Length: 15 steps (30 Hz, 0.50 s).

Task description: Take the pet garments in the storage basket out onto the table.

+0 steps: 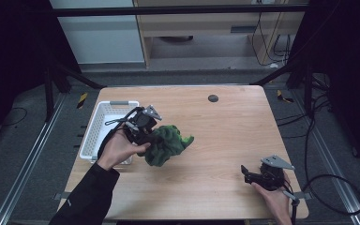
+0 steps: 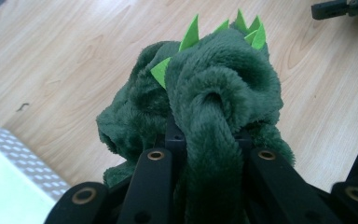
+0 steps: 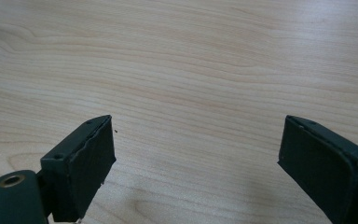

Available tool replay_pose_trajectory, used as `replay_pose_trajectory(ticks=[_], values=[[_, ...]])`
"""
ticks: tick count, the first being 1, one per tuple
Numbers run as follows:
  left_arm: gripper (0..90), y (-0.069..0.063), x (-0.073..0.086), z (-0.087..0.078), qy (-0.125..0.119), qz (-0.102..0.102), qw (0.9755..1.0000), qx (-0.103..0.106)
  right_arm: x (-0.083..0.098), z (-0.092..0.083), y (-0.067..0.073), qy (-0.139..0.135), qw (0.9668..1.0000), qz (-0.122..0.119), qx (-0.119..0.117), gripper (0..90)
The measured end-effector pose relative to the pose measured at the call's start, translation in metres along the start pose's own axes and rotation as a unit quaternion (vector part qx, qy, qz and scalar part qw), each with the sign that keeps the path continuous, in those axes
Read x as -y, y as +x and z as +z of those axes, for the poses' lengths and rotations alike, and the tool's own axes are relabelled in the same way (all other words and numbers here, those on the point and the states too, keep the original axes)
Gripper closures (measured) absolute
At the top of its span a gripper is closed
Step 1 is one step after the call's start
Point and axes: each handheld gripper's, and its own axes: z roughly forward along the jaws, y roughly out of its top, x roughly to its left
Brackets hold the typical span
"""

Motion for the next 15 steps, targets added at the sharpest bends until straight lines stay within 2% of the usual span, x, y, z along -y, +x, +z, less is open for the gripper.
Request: replay_pose_trajectory(ticks=[15], values=[[76.4,-0.013,0.0,0.038,0.02,0.014,0.9994,0.023,0.0,0.0,0.0,-0.006,0.9999,-0.005,0.007,10.3]])
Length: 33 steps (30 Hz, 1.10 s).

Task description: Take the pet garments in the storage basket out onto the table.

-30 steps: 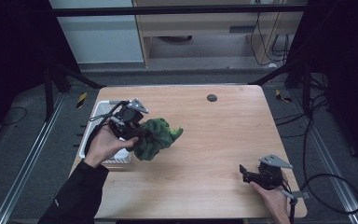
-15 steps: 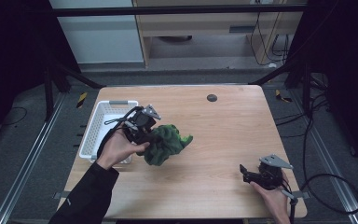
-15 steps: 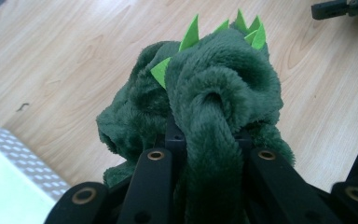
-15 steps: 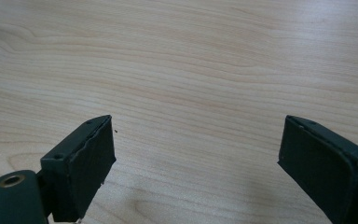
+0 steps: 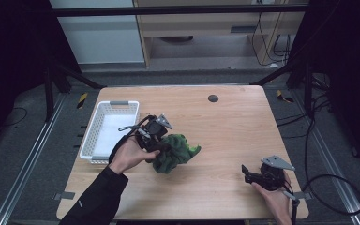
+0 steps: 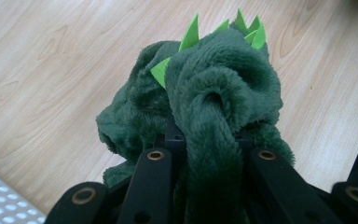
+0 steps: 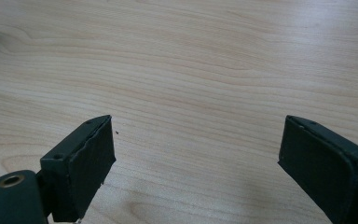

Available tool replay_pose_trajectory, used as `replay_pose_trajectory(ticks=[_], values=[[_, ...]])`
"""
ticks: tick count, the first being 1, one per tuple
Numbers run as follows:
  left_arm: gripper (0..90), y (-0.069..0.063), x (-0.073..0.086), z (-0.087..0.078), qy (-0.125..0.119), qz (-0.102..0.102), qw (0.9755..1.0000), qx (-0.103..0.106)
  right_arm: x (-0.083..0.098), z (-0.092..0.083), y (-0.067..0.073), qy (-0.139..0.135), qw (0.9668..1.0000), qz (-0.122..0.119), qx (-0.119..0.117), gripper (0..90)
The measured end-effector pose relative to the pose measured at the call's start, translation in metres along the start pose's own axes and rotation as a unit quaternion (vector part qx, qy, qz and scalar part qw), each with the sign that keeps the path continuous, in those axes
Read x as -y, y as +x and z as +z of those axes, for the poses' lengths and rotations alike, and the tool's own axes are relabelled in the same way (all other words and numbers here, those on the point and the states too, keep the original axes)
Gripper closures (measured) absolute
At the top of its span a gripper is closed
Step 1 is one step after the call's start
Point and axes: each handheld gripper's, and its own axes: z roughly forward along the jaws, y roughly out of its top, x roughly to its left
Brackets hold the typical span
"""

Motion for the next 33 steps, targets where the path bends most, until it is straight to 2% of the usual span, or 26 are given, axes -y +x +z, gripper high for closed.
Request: replay_pose_trajectory(ticks=[7,18,23,33], values=[[76.3,-0.005,-0.002,0.021,0.005,0.006,0.9999,0.011,0.0,0.0,0.0,0.0,1.0,0.0,0.002,10.3],[76.2,-0.009,-0.003,0.04,0.009,0.011,0.9997,0.018,0.0,0.0,0.001,0.001,1.0,-0.002,0.0,10.3],[75.5,-0.01,-0.001,0.053,0.016,0.016,0.9995,0.023,0.0,0.0,0.001,0.0,1.0,-0.003,0.0,10.3],[72.7,-0.013,0.004,0.067,0.022,0.022,0.999,0.032,0.0,0.0,0.001,0.0,1.0,-0.003,-0.001,10.3]])
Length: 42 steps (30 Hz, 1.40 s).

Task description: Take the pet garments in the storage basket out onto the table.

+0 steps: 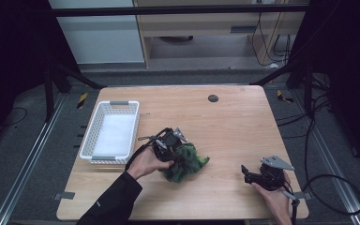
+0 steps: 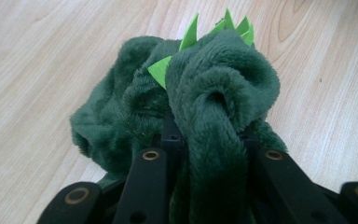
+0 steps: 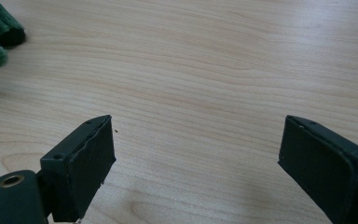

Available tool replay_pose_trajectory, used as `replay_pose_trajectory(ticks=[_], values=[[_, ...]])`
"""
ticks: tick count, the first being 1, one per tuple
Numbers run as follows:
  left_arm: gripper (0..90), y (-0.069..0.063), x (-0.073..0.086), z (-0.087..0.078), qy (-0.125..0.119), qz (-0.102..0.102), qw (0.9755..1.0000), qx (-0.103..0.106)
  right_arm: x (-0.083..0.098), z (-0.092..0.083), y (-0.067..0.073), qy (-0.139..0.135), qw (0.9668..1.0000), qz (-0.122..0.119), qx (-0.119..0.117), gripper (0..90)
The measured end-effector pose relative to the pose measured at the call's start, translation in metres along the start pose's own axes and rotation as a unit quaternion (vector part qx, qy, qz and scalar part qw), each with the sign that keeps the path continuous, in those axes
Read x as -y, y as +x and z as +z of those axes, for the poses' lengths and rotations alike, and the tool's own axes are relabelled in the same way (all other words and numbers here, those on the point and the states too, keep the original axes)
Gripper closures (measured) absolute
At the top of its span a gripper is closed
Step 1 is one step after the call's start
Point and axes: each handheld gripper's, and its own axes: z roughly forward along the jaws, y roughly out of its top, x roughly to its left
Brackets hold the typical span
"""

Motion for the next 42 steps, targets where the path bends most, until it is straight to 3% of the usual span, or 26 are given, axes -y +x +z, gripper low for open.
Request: replay_pose_trajectory(ticks=[13,25,31,37,42], values=[[59.7,-0.004,0.006,0.013,-0.003,0.013,0.9999,0.008,0.0,0.0,0.001,0.003,1.0,0.002,-0.002,10.3],[36.7,-0.01,0.008,0.009,-0.02,0.012,0.9997,0.003,0.0,0.0,0.0,0.002,1.0,0.0,-0.001,10.3],[31.0,-0.01,0.01,0.003,-0.032,0.009,0.9994,0.002,0.0,0.0,0.0,0.002,1.0,0.0,-0.001,10.3],[27.4,-0.012,0.014,-0.006,-0.059,0.001,0.9982,0.004,0.0,0.0,0.0,0.002,1.0,0.0,-0.001,10.3],[25.1,-0.013,0.019,-0.016,-0.091,-0.01,0.9958,-0.006,0.0,0.0,0.0,0.002,1.0,0.0,-0.001,10.3]])
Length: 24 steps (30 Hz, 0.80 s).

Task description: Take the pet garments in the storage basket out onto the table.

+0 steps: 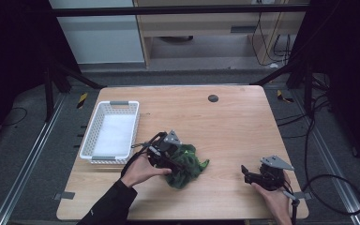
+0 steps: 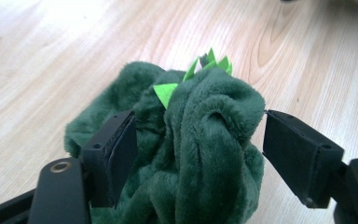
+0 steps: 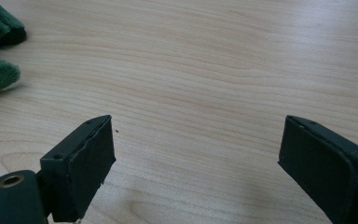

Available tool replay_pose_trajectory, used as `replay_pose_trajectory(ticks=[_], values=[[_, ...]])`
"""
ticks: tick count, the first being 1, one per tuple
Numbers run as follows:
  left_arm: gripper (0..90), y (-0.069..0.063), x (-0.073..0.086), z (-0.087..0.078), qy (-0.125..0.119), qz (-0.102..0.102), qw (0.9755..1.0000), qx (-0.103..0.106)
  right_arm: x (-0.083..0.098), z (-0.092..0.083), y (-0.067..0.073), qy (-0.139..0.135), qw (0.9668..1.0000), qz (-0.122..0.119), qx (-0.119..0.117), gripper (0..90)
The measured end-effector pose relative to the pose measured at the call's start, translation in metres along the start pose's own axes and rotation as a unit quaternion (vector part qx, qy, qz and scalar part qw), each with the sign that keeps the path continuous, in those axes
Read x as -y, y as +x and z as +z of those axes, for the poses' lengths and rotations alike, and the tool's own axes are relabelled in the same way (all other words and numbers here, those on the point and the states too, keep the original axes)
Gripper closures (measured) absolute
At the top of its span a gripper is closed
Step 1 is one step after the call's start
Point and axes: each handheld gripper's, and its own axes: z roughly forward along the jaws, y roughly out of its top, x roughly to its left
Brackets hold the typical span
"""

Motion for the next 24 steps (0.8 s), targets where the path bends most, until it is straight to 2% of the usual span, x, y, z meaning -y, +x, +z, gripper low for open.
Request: replay_pose_trajectory(ticks=[5,8,12,19,24], values=[[24.1,0.0,0.006,-0.011,-0.039,-0.018,0.999,-0.01,0.0,0.0,0.0,0.0,1.0,0.001,0.0,10.3],[23.6,0.0,0.012,-0.018,-0.067,-0.031,0.9971,-0.018,0.0,0.0,0.0,0.0,1.0,0.001,0.0,10.3],[22.8,0.0,0.019,-0.025,-0.09,-0.042,0.9948,-0.024,0.0,0.0,0.0,-0.001,1.0,0.0,0.001,10.3],[23.0,0.0,0.036,-0.037,-0.13,-0.063,0.9882,-0.05,0.0,0.0,0.0,-0.001,1.0,-0.001,0.001,10.3],[23.7,-0.002,0.049,-0.041,-0.149,-0.074,0.9835,-0.071,0.0,0.0,0.0,-0.002,1.0,-0.001,0.001,10.2]])
